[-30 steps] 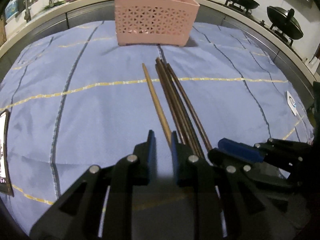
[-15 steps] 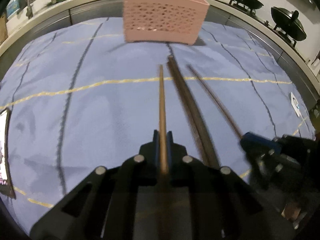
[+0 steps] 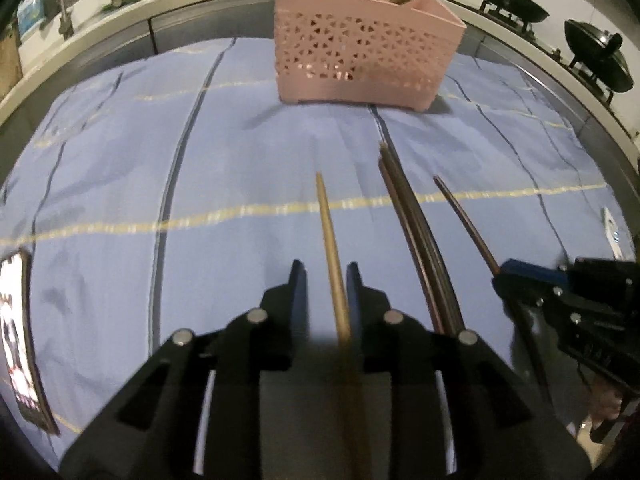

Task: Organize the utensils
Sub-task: 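Return both grippers to the pile and grasp one chopstick each, then lift the held chopsticks with both grippers and carry them over the caddy, then lower the chopsticks into the caddy and open both grippers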

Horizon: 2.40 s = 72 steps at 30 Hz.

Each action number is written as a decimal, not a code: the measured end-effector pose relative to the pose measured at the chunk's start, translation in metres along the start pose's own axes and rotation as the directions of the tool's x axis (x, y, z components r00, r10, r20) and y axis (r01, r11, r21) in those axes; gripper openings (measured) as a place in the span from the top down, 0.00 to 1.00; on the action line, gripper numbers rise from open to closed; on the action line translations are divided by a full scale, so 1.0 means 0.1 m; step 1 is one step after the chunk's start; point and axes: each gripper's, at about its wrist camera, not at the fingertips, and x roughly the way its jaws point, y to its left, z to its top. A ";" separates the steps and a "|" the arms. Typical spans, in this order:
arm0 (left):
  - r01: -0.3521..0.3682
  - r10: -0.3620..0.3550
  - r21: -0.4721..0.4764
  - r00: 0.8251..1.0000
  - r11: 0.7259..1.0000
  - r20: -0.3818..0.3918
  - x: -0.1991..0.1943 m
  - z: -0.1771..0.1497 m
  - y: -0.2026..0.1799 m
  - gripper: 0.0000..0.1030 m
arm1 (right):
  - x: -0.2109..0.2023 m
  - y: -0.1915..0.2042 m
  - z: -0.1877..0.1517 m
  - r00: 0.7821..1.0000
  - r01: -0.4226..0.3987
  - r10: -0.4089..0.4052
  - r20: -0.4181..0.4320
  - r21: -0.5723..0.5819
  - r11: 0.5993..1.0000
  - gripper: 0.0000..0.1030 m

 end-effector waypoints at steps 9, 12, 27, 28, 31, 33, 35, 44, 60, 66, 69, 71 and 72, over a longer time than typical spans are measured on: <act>0.013 -0.014 0.024 1.000 1.000 0.022 0.09 0.27 -0.02 0.95 | 0.22 0.00 0.42 1.000 -0.021 0.021 -0.008 -0.019 1.000 0.95; 0.053 -0.054 0.010 0.991 0.999 0.122 -0.28 0.36 0.04 0.95 | -0.03 0.03 0.44 0.994 -0.080 0.082 0.070 -0.026 0.996 0.95; 0.132 -0.083 -0.037 0.795 0.991 0.601 -2.17 1.23 0.30 0.95 | -1.57 0.46 1.12 0.807 -0.173 0.226 0.546 -0.146 0.974 0.95; 0.132 -0.080 -0.037 0.779 0.991 0.622 -2.23 1.35 0.30 0.95 | -1.63 0.50 1.25 0.789 -0.166 0.221 0.574 -0.147 0.975 0.95; 0.115 -0.068 -0.029 0.751 0.993 0.656 -2.30 1.67 0.23 0.95 | -1.74 0.59 1.60 0.748 -0.118 0.178 0.639 -0.137 0.984 0.95; 0.089 -0.048 -0.026 0.743 0.996 0.668 -2.29 1.85 0.17 0.95 | -1.77 0.62 1.82 0.725 -0.078 0.142 0.674 -0.125 0.989 0.95; 0.068 -0.037 -0.020 0.737 0.997 0.674 -2.23 1.98 0.13 0.95 | -1.77 0.59 1.94 0.711 -0.044 0.114 0.693 -0.118 0.992 0.95; 0.042 -0.014 -0.027 0.753 0.999 0.658 -1.78 2.30 0.18 0.95 | -1.35 0.50 2.23 0.723 0.059 0.037 0.690 -0.114 0.992 0.95; 0.029 -0.017 -0.018 0.885 0.999 0.465 -0.89 2.17 0.21 0.88 | -1.07 0.38 2.15 0.791 -0.017 0.083 0.606 -0.113 0.993 0.93; 0.052 -0.022 -0.045 0.858 0.998 0.512 -1.25 2.07 0.26 0.82 | -1.44 0.47 2.02 0.753 -0.036 0.112 0.648 -0.130 0.991 0.91; 0.077 -0.034 -0.049 0.814 0.996 0.579 -1.66 1.94 0.27 0.81 | -1.71 0.52 1.90 0.720 -0.062 0.140 0.680 -0.138 0.988 0.90; 0.097 -0.047 -0.048 0.784 0.994 0.619 -1.92 1.79 0.29 0.81 | -1.89 0.53 1.79 0.694 -0.086 0.165 0.701 -0.146 0.985 0.90; 0.105 -0.052 -0.046 0.772 0.993 0.633 -2.01 1.71 0.29 0.81 | -2.00 0.53 1.68 0.677 -0.107 0.184 0.712 -0.152 0.983 0.89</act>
